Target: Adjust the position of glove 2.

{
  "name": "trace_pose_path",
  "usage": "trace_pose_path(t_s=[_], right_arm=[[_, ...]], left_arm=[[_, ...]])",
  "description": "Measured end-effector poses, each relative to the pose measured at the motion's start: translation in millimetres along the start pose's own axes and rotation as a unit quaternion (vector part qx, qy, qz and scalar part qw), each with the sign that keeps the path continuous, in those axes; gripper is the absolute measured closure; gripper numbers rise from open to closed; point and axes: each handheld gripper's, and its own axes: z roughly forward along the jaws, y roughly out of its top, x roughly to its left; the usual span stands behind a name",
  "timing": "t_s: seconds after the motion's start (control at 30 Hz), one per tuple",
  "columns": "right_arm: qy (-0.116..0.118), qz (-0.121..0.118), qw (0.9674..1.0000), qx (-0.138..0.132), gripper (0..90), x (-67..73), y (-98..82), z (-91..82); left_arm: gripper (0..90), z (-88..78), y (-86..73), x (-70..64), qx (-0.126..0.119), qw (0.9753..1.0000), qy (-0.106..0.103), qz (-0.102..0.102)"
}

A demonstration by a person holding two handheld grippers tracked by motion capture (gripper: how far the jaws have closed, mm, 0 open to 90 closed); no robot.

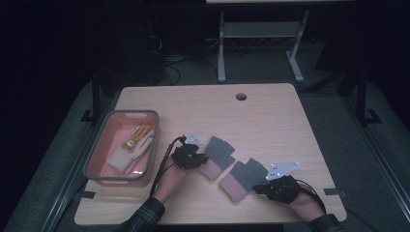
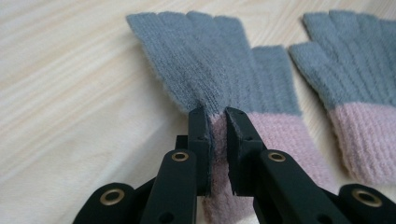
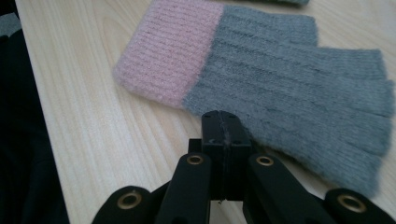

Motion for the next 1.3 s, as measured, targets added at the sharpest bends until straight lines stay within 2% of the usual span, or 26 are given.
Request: trace_pose_path(t_s=[0.1,0.2,0.37,0.6,0.8,1.0,1.3], right_arm=[[0.002,0.002,1.0000,-0.002,90.0,-1.9,1.9,2.4],[0.001,0.004,1.0000,-0.002,90.0,-3.4,3.5,4.7],[0.001,0.003,1.0000,-0.002,90.0,-3.0,6.2,7.6],[0.007,0.001,1.0000,0.002,90.0,-0.2,10.3,13.6],[0.004,-0.005,1.0000,0.002,90.0,-0.9,15.9,19.3],[0.004,-0.010,0.9999,-0.001,90.0,-1.3,23.3,26.9],[0.007,-0.010,0.9999,-0.002,90.0,-0.2,31.8,35.1]], left_arm=[[80.7,-1.7,1.6,-0.5,0.001,0.9999,0.007,0.009],[80.6,-3.3,3.0,-2.8,-0.005,0.9999,0.002,0.011],[80.4,-8.4,5.8,-12.0,-0.004,0.9996,-0.014,0.024],[80.3,-16.4,10.1,-19.8,-0.024,0.9984,-0.045,0.024],[80.1,-22.2,12.9,-24.7,-0.043,0.9971,-0.058,0.024],[80.0,-23.0,15.0,-30.3,-0.043,0.9960,-0.072,0.032],[79.5,-16.1,17.4,-48.3,-0.038,0.9941,-0.086,0.054]])
